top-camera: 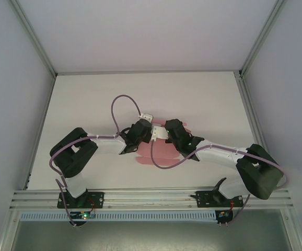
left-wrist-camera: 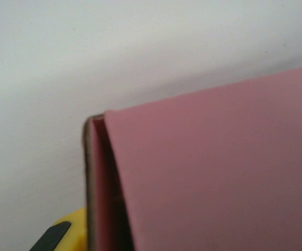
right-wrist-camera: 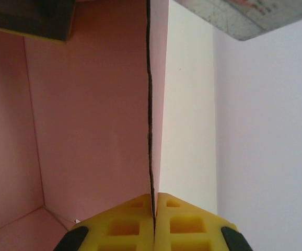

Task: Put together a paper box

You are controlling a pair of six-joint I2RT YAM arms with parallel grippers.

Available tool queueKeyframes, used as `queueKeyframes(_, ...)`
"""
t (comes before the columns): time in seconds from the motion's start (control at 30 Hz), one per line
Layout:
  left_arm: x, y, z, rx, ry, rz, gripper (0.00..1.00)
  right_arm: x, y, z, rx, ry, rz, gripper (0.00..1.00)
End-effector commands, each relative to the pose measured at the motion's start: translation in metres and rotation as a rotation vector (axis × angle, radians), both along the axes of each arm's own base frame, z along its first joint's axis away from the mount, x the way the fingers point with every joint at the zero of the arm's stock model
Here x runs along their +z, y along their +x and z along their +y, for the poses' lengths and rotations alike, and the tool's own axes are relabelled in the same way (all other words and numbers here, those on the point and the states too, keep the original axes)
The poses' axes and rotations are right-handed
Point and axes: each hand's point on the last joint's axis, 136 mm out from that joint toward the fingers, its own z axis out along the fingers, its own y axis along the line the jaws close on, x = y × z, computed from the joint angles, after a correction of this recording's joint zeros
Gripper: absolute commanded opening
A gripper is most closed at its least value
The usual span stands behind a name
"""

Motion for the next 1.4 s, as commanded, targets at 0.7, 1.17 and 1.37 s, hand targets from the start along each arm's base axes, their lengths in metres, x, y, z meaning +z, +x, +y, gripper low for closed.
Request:
queueKeyframes(0.7, 0.008, -0.009, 0.036, 0.055, 0.085, 0.104, 0.49, -0.023, -0.004, -0.017, -0.061, -0.056, 0.111, 0.00)
queueKeyframes(1.17, -0.025, 0.013, 0.083, 0.253, 0.396, 0.043, 0.14, -0.012, -0.016, -0.012, -0.014, 0.004, 0.165, 0.00)
queueKeyframes(1.37, -0.039, 0.003, 0.103, 0.301, 0.444, 0.027, 0.06, -0.013, -0.020, -0.021, -0.047, -0.007, 0.229, 0.00)
